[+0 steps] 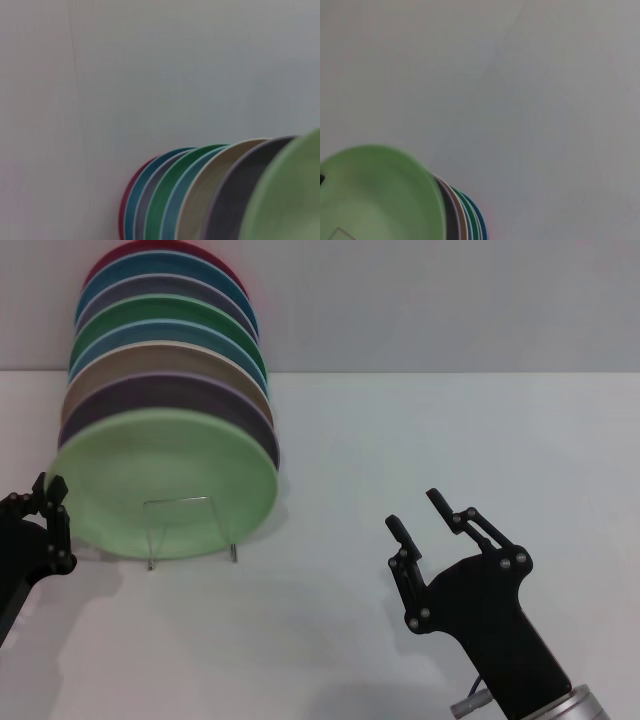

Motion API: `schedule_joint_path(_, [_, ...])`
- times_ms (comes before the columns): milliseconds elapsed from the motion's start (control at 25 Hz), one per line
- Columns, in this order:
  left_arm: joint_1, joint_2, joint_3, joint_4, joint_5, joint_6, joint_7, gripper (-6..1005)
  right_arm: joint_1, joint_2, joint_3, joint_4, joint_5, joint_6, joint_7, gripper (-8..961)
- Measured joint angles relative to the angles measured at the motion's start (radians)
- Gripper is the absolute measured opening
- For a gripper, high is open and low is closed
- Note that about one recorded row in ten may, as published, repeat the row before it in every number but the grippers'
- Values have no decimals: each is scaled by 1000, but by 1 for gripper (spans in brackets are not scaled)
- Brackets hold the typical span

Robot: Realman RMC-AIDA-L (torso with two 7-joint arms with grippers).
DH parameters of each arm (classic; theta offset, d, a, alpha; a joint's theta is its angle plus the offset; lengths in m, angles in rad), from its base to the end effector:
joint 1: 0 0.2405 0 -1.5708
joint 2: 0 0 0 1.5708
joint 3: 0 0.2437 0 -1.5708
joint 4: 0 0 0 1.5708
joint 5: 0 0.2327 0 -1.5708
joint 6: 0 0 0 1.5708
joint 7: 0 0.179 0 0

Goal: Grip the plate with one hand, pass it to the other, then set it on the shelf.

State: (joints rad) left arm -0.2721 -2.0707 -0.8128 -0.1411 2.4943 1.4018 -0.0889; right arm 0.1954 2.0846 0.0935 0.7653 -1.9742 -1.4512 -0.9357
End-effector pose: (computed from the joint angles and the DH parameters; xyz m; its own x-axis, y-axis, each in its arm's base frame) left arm -0.3349 0.3023 -0.0301 0.7753 -0.1380 0.6164 0.5689 -0.2714 -0.7763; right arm 0.1865 0.2243 -0.1285 0.8530 0.4096 -0.3234 -0.2189 -0.2818 -0.9342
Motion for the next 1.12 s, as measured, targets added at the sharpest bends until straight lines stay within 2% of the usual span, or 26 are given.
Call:
schedule_joint_path(160, [4,0,11,0,0,7,0,42,3,0,1,-4,0,1,0,372])
schedule_joint_path(360, [22,0,13,-1,0,28,-1,205,8,1,24,-7,0,5,4,372])
schedule_joint_path(600, [119,-1,14,-9,0,168,-14,377,17,0,120,-18,0,6,96,371])
schedule_joint_path(640, [160,-1,14,-33,0,205,-33,383,20,0,138,-24,0,6,121,371])
schedule_joint_path(760, [178,-1,14,-53,-1,213,-69,403,35,-2,182,-60,0,6,209,372])
schedule_joint_path(1000, [148,0,7,-56,-7,199,-164,441,80,-6,252,-174,-1,23,493,375])
schedule_joint_path(1120, [127,0,-6,-60,-9,172,-202,441,109,-9,256,-241,-6,33,630,375])
